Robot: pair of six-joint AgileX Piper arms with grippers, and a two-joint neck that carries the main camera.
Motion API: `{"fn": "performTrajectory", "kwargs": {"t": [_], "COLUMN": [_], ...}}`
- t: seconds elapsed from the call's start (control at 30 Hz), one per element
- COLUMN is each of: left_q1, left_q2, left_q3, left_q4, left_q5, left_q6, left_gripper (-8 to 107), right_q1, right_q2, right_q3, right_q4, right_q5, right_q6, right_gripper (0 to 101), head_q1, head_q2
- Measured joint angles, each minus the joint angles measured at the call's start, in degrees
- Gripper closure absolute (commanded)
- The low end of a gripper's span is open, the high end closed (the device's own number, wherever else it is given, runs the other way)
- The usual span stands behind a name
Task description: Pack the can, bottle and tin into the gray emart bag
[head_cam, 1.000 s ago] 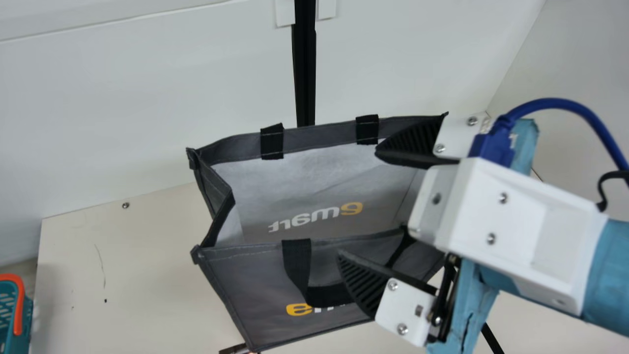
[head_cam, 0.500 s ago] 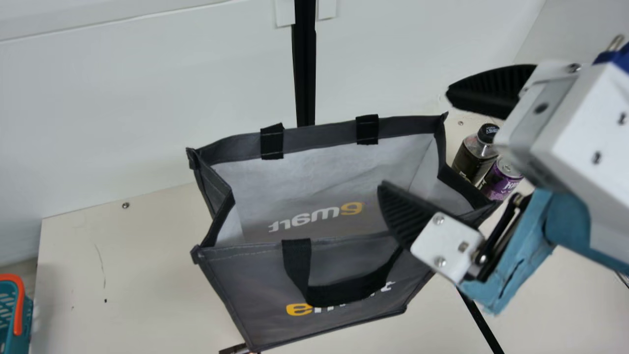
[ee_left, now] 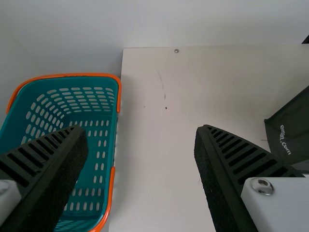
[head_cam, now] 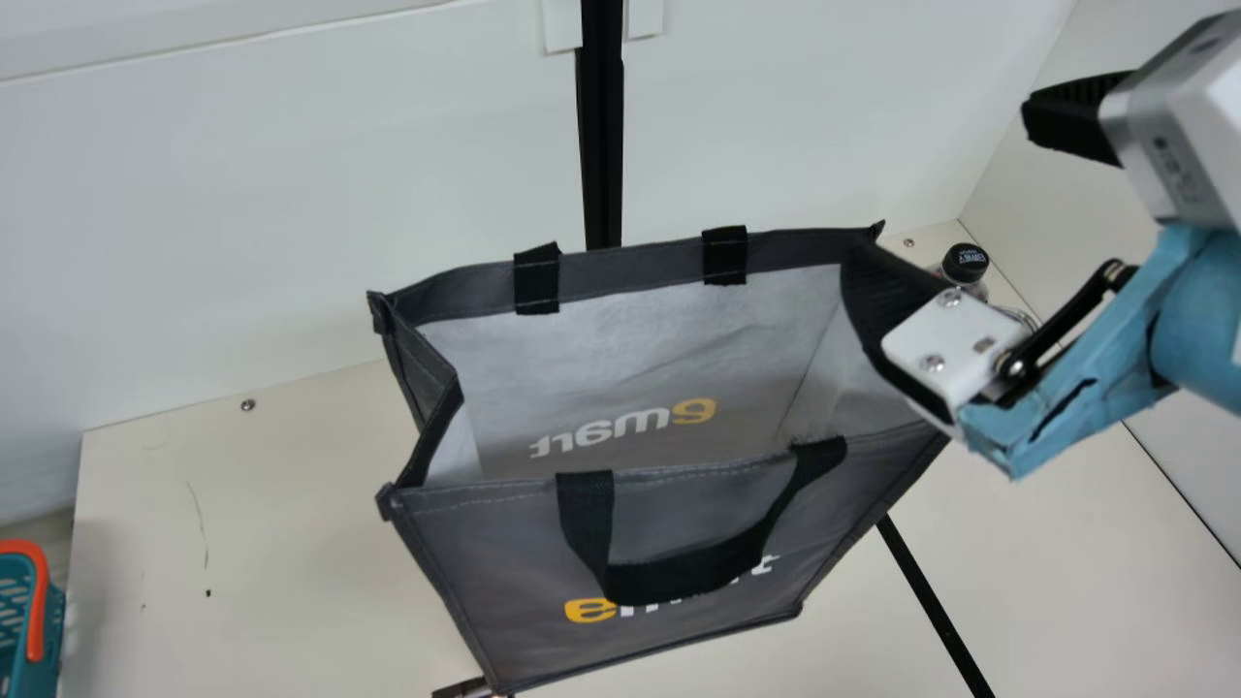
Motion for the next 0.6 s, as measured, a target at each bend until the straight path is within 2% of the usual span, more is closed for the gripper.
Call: {"fn": "performTrajectory", "kwargs": {"t": [0.6], "left_q1": [0.0], "left_q2": [0.0], "left_q3": [0.0], "left_q4": [0.0], "left_q5": [0.0], "left_q6": [0.0], "left_gripper": [9], "right_q1": [-16.87], "right_q2": [2.03], "right_q3": [3.06], "right_q4": [2.38], "right_q5": [-0.05], "right_q6": [0.38], "right_gripper": [10], "head_q1": [0.0], "head_q2": [0.09]}}
